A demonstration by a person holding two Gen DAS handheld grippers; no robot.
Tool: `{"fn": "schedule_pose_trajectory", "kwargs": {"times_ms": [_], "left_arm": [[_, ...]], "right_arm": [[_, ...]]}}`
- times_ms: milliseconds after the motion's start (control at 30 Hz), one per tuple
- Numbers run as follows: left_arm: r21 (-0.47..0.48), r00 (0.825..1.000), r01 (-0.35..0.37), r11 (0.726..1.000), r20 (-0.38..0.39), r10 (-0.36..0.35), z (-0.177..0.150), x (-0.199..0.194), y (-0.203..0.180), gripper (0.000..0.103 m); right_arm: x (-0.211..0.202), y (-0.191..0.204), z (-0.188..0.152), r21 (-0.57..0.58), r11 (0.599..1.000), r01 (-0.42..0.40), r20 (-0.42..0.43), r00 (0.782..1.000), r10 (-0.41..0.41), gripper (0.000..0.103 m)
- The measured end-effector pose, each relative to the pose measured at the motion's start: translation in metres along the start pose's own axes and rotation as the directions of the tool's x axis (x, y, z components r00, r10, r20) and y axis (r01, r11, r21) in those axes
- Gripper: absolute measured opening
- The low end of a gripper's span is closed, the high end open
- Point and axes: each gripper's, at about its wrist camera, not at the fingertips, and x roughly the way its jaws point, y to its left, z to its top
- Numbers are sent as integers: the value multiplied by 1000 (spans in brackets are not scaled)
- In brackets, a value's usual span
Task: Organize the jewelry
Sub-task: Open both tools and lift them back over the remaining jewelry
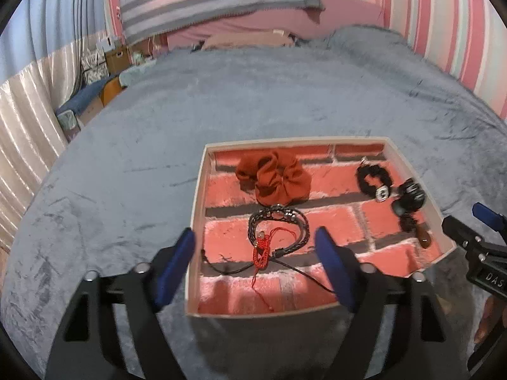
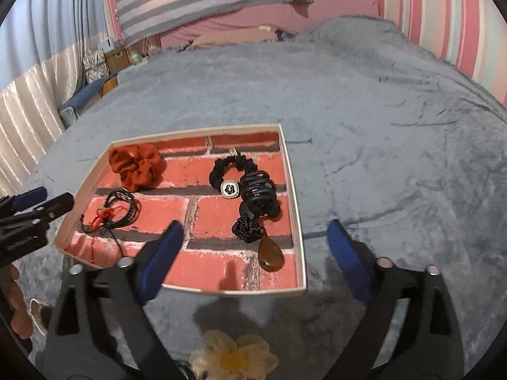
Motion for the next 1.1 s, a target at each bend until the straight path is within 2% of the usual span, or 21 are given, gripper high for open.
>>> {"fn": "schedule_pose_trajectory", "kwargs": {"times_ms": [133,267,533,733,833,1100], "left_arm": [[-4,999,12,1000,52,-12,-7,-33,10,90],[-21,995,41,999,87,-39,-19,-59,20,90],[-6,986,14,1000,164,-13,-49,-109,39,92],[-18,983,-1,1000,183,4,-76,-128,55,92],[-26,980,-13,1000,200,18,-91,-138,61,92],[-6,974,-39,999,221,40,-133,-154,64,92]], "right_arm": [[-26,0,-6,-4,1000,19,52,998,-19,99],[-49,5,-14,-22,999,36,76,996,-35,99],[-88,19,-39,-45,994,104,131,987,-98,99],[-116,20,-61,-5,998,70,153,986,-69,99],[-132,22,-75,-4,998,65,192,979,-63,99],[-147,36,-108,-1,999,38,212,977,-37,99]]}}
